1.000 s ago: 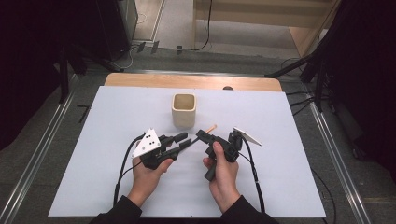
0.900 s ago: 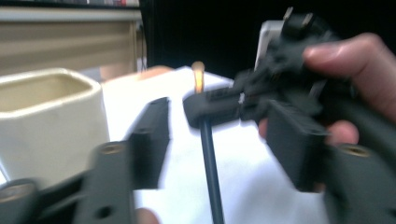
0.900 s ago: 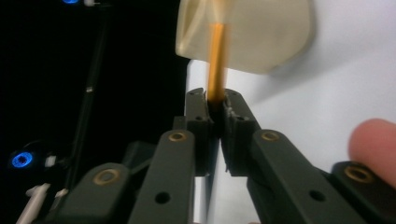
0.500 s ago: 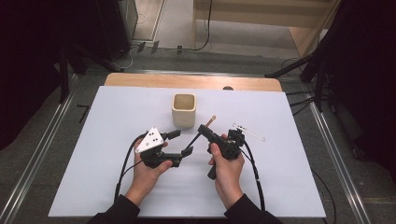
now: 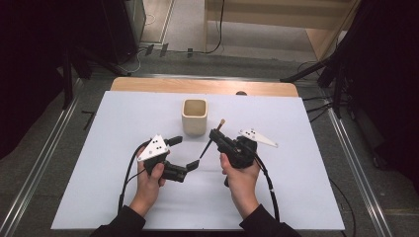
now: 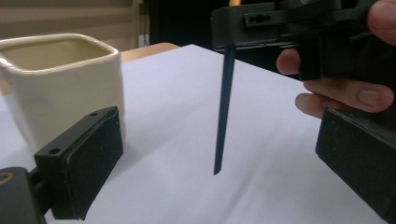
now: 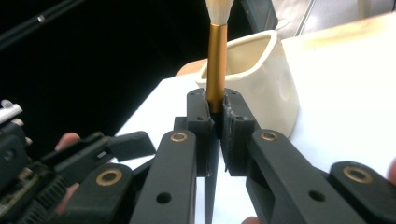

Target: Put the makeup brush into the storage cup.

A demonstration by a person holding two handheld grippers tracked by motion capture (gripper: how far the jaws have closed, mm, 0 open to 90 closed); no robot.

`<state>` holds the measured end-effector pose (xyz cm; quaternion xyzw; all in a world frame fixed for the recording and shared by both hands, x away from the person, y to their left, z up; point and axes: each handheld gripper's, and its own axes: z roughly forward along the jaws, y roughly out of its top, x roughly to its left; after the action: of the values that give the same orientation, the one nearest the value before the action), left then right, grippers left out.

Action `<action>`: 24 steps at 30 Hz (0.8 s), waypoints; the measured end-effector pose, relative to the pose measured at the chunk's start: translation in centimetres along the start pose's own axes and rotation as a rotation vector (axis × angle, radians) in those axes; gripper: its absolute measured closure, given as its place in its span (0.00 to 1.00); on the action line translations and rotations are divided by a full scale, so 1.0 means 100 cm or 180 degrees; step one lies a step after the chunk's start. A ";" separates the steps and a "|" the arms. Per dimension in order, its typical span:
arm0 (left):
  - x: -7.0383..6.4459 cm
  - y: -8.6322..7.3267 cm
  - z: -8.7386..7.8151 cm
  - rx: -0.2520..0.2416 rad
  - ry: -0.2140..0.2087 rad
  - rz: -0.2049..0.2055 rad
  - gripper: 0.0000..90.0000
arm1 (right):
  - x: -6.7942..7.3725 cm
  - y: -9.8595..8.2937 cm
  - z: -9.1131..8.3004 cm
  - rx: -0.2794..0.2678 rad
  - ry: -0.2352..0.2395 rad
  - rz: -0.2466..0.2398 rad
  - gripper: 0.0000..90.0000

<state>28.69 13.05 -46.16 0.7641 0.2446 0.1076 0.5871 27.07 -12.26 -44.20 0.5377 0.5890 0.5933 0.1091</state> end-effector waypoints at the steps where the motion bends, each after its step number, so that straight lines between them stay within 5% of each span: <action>1: 0.001 0.000 -0.002 -0.0001 0.0037 -0.0026 0.01 | 0.000 0.000 0.000 0.0000 0.0000 0.0000 0.94; 7: 0.012 -0.005 -0.016 -0.0043 0.0166 -0.0092 0.00 | 0.001 0.001 0.000 0.0016 -0.0005 -0.0152 0.94; 15: 0.023 -0.022 -0.039 -0.0070 0.0419 -0.0027 0.00 | 0.001 0.005 0.000 -0.0008 -0.0015 -0.0274 0.94; 24: 0.025 -0.025 -0.066 -0.0151 0.0482 0.0031 0.00 | 0.000 0.009 0.002 -0.0041 0.0039 -0.0387 0.94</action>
<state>27.24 20.42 -46.97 0.7409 0.2819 0.1737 0.5843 27.67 -12.40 -43.50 0.4966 0.6174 0.5926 0.1448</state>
